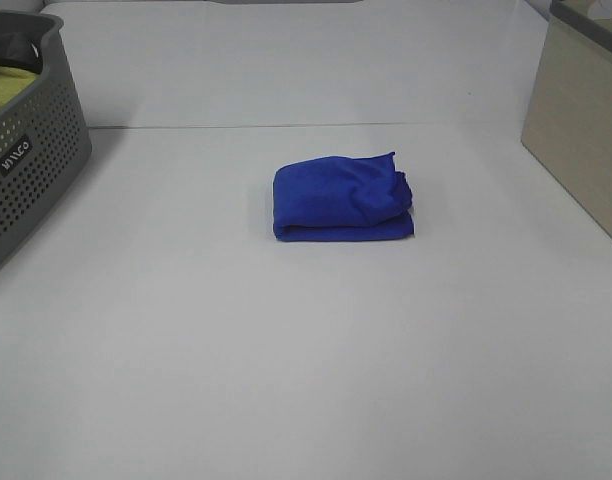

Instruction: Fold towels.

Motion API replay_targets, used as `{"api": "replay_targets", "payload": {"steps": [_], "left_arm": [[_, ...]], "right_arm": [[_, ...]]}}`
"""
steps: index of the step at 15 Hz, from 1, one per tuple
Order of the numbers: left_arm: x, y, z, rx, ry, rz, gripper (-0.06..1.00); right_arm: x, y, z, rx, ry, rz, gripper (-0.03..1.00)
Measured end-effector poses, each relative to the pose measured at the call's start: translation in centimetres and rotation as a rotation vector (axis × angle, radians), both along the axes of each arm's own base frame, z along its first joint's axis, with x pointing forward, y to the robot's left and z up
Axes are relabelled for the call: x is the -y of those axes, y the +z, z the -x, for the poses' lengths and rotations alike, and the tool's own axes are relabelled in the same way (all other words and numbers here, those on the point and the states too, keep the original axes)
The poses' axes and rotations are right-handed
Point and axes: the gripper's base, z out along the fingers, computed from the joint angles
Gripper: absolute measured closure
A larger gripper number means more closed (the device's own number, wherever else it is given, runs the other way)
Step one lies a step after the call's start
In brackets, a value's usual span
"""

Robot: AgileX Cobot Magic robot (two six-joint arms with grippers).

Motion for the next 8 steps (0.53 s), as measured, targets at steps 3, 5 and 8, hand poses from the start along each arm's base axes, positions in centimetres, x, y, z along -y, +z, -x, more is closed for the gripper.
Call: {"api": "replay_targets", "payload": {"steps": [3, 5, 8], "left_arm": [[0.21, -0.01, -0.26, 0.028, -0.024, 0.002, 0.25], [0.31, -0.42, -0.76, 0.050, -0.025, 0.006, 0.25], [0.33, -0.36, -0.82, 0.061, -0.029, 0.004, 0.25]], "right_arm": [[-0.01, -0.04, -0.23, 0.040, -0.004, -0.006, 0.18], [-0.10, -0.56, -0.59, 0.058, 0.009, -0.002, 0.18], [-0.49, -0.54, -0.58, 0.067, 0.061, -0.015, 0.19]]}}
